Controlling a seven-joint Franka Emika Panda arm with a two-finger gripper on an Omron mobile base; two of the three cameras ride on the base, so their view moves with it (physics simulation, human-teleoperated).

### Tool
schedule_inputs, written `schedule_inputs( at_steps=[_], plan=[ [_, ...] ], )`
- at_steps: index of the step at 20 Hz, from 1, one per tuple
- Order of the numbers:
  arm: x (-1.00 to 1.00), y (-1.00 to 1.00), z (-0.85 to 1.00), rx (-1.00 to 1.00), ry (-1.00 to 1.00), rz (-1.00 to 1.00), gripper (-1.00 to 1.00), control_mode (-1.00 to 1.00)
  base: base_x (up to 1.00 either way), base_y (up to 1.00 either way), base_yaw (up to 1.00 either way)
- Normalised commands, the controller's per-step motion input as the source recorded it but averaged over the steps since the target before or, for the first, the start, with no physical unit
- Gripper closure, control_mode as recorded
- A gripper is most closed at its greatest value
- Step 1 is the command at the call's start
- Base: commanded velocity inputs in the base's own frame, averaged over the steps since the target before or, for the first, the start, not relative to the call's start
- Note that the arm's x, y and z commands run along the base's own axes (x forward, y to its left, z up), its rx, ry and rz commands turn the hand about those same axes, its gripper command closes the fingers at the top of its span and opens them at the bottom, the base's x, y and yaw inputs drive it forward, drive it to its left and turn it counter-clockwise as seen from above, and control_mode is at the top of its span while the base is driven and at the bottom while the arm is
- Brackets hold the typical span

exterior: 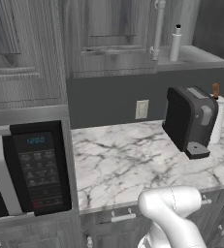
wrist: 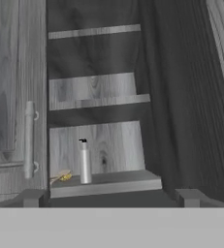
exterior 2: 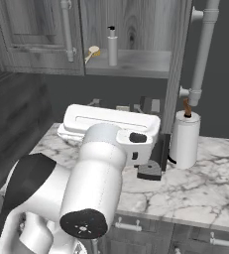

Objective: Pick up the soap dispenser and dish brush from the sink, and place them back in the cabinet, and close the cabinet doors.

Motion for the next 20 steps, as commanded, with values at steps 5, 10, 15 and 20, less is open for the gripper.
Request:
schedule_inputs(
  at_steps=[5, 10, 15, 20],
  plan=[
    [0.10, -0.38, 0.00, 0.00, 0.00, 0.00, -1.00, -1.00, 0.00, 0.00, 0.00],
    [0.04, -0.36, 0.00, 0.00, -0.01, 0.00, -1.00, -1.00, 0.00, 0.00, 0.00],
    [0.01, -0.35, -0.02, 0.00, 0.00, 0.00, -1.00, -1.00, 0.00, 0.00, 0.00],
    [0.01, -0.31, -0.01, 0.00, 0.00, 0.00, -1.00, -1.00, 0.00, 0.00, 0.00]
  ],
)
